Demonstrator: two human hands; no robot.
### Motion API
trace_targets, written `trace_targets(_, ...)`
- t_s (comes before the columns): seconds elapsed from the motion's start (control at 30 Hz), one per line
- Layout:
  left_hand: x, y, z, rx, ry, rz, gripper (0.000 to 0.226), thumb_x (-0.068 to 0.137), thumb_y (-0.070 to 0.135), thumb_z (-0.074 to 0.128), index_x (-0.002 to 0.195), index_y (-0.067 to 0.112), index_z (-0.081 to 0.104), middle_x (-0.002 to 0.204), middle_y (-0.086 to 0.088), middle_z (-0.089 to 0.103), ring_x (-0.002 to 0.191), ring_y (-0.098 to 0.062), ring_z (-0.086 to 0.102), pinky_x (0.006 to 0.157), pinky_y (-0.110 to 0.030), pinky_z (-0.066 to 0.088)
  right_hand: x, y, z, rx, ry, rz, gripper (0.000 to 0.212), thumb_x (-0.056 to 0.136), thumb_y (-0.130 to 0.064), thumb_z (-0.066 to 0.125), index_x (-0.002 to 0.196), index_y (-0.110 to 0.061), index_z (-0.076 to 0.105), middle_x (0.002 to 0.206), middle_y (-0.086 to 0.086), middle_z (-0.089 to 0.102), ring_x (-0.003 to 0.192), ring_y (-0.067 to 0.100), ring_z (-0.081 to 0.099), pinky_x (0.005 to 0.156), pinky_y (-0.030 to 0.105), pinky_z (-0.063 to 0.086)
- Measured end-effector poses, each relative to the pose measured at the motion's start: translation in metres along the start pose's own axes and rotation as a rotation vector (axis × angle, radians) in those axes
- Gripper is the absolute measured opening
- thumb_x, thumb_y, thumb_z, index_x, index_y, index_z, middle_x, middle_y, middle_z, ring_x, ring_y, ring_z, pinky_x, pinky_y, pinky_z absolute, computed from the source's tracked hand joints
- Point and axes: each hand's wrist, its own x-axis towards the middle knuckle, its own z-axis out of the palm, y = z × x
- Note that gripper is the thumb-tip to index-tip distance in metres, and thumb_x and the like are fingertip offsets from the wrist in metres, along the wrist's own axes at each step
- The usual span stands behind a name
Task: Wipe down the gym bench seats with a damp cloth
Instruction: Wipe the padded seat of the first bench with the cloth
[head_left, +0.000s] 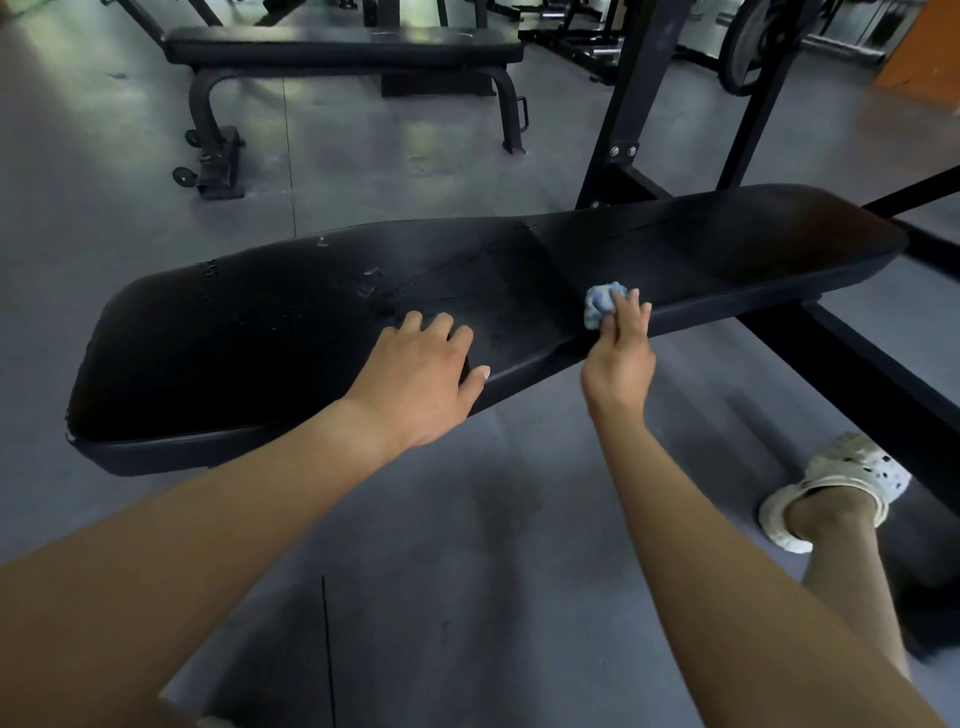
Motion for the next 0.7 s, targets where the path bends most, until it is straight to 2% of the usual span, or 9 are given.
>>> trace_targets(0.13, 0.002, 0.004, -0.001, 0.023, -0.01, -0.004, 0.05, 0.105, 0.052, 0.032, 0.127, 0.013, 0.054, 0.124, -0.008, 0.057, 0.109, -0.03, 0.053, 0.081, -0.04, 0.047, -0.019, -0.014, 0.016, -0.084, 0.06, -0.044, 0.043, 0.106, -0.003, 0.029, 0.141, -0.019, 0.047, 0.164, -0.004, 0.028, 0.147, 0.014, 0.026, 0.071, 0.001, 0.032)
trace_targets(0.17, 0.002, 0.006, -0.001, 0.026, -0.013, -0.007, 0.049, 0.105, 0.052, 0.033, 0.127, 0.013, 0.054, 0.124, -0.008, 0.057, 0.109, -0.031, 0.053, 0.08, -0.04, 0.046, -0.031, -0.016, 0.022, -0.09, 0.057, -0.065, 0.046, 0.105, -0.001, 0.029, 0.143, -0.021, 0.045, 0.164, -0.005, 0.025, 0.15, 0.015, 0.025, 0.069, -0.002, 0.031)
trace_targets(0.23, 0.003, 0.008, -0.001, 0.029, -0.022, -0.012, 0.048, 0.105, 0.051, 0.033, 0.126, 0.013, 0.053, 0.124, -0.008, 0.057, 0.109, -0.031, 0.052, 0.079, -0.04, 0.045, -0.056, -0.015, 0.031, -0.096, 0.004, -0.122, 0.055, 0.106, 0.001, 0.03, 0.154, -0.024, 0.035, 0.169, -0.009, 0.016, 0.157, 0.013, 0.007, 0.077, -0.011, 0.023)
trace_targets(0.3, 0.003, 0.009, -0.002, 0.027, -0.031, -0.015, 0.047, 0.105, 0.05, 0.034, 0.126, 0.013, 0.053, 0.124, -0.008, 0.057, 0.111, -0.032, 0.052, 0.08, -0.041, 0.046, -0.074, -0.011, 0.034, -0.114, -0.061, -0.217, 0.063, 0.104, 0.005, 0.032, 0.159, -0.024, 0.028, 0.17, -0.011, 0.01, 0.157, 0.009, -0.003, 0.084, -0.007, 0.026)
trace_targets(0.37, 0.004, 0.009, -0.002, 0.024, -0.034, -0.017, 0.047, 0.105, 0.05, 0.034, 0.127, 0.013, 0.053, 0.124, -0.008, 0.057, 0.112, -0.032, 0.052, 0.081, -0.042, 0.046, -0.076, -0.004, 0.028, -0.149, -0.125, -0.321, 0.068, 0.099, 0.009, 0.034, 0.159, -0.022, 0.03, 0.17, -0.009, 0.012, 0.157, 0.01, -0.003, 0.096, 0.005, 0.034)
trace_targets(0.47, 0.002, 0.008, -0.003, 0.02, -0.048, -0.014, 0.05, 0.105, 0.051, 0.032, 0.13, 0.013, 0.052, 0.128, -0.008, 0.056, 0.114, -0.032, 0.051, 0.083, -0.042, 0.048, -0.049, 0.009, 0.013, -0.198, -0.189, -0.395, 0.066, 0.098, 0.009, 0.032, 0.155, -0.024, 0.038, 0.167, -0.006, 0.024, 0.157, 0.012, 0.004, 0.119, 0.04, 0.036)
trace_targets(0.53, 0.001, 0.006, -0.002, 0.017, -0.056, -0.003, 0.052, 0.105, 0.052, 0.031, 0.134, 0.013, 0.051, 0.132, -0.009, 0.056, 0.117, -0.033, 0.051, 0.086, -0.043, 0.049, -0.026, 0.013, 0.004, -0.226, -0.157, -0.339, 0.061, 0.1, 0.007, 0.032, 0.152, -0.024, 0.042, 0.166, -0.005, 0.028, 0.157, 0.015, 0.008, 0.121, 0.046, 0.033)
trace_targets(0.63, 0.0, 0.004, -0.002, 0.005, -0.07, 0.008, 0.055, 0.105, 0.054, 0.032, 0.137, 0.014, 0.05, 0.136, -0.008, 0.055, 0.121, -0.033, 0.051, 0.09, -0.043, 0.051, -0.006, 0.008, 0.0, -0.235, -0.077, -0.209, 0.053, 0.103, 0.005, 0.033, 0.147, -0.021, 0.047, 0.165, -0.003, 0.031, 0.157, 0.019, 0.013, 0.117, 0.039, 0.037)
trace_targets(0.7, -0.001, 0.002, -0.002, 0.005, -0.068, 0.017, 0.055, 0.105, 0.055, 0.032, 0.137, 0.014, 0.05, 0.137, -0.008, 0.055, 0.12, -0.033, 0.051, 0.092, -0.044, 0.051, -0.009, 0.004, 0.007, -0.259, -0.039, -0.19, 0.049, 0.101, 0.005, 0.034, 0.142, -0.017, 0.049, 0.162, -0.003, 0.032, 0.154, 0.022, 0.017, 0.111, 0.041, 0.042)
